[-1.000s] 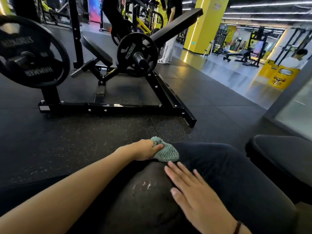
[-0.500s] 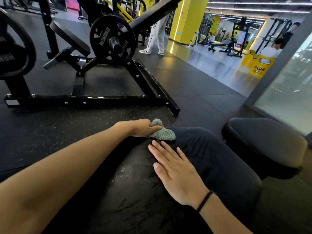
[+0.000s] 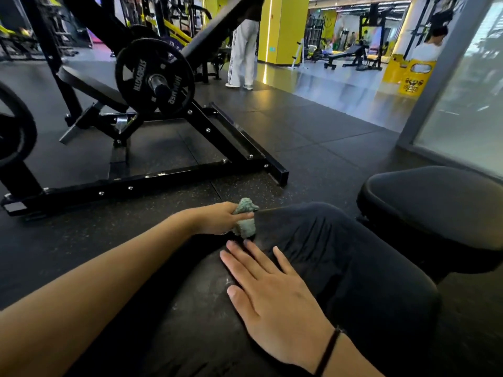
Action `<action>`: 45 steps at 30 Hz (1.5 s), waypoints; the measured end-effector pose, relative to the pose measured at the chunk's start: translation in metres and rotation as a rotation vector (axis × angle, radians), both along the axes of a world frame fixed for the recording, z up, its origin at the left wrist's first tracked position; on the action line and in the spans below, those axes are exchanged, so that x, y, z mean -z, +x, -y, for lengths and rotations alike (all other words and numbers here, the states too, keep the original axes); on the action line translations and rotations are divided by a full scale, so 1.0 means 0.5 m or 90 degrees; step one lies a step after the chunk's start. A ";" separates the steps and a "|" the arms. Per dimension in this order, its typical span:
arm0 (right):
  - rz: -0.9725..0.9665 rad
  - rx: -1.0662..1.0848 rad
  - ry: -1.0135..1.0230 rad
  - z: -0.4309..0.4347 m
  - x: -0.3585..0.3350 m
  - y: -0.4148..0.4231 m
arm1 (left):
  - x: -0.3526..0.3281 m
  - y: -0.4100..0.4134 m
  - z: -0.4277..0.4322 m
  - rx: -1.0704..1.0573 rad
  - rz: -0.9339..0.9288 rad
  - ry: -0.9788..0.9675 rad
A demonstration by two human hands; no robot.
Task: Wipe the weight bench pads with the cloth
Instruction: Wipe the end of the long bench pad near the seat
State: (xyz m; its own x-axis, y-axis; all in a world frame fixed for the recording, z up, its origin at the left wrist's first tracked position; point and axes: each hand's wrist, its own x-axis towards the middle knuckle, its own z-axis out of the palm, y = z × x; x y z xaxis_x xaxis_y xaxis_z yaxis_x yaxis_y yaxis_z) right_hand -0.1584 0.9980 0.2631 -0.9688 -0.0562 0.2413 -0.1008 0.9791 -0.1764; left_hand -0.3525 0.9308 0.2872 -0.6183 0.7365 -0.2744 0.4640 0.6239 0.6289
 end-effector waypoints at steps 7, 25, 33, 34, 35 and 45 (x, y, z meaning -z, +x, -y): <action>-0.030 -0.002 -0.011 0.000 0.011 -0.014 | -0.031 0.033 -0.252 0.129 -0.057 -0.119; 0.135 -0.057 -0.047 -0.058 -0.033 0.011 | 0.001 -0.014 0.029 0.015 -0.077 -0.039; 0.174 0.085 -0.015 -0.242 -0.039 0.075 | -0.015 0.027 -0.208 0.110 -0.093 -0.063; 0.165 0.085 -0.017 -0.239 -0.037 0.073 | -0.012 0.027 -0.243 0.121 -0.093 -0.055; 0.157 0.086 -0.021 -0.236 -0.035 0.071 | -0.010 0.028 -0.277 0.132 -0.091 -0.049; 0.138 0.073 -0.057 -0.242 -0.033 0.071 | -0.006 0.046 -0.392 0.122 -0.089 -0.072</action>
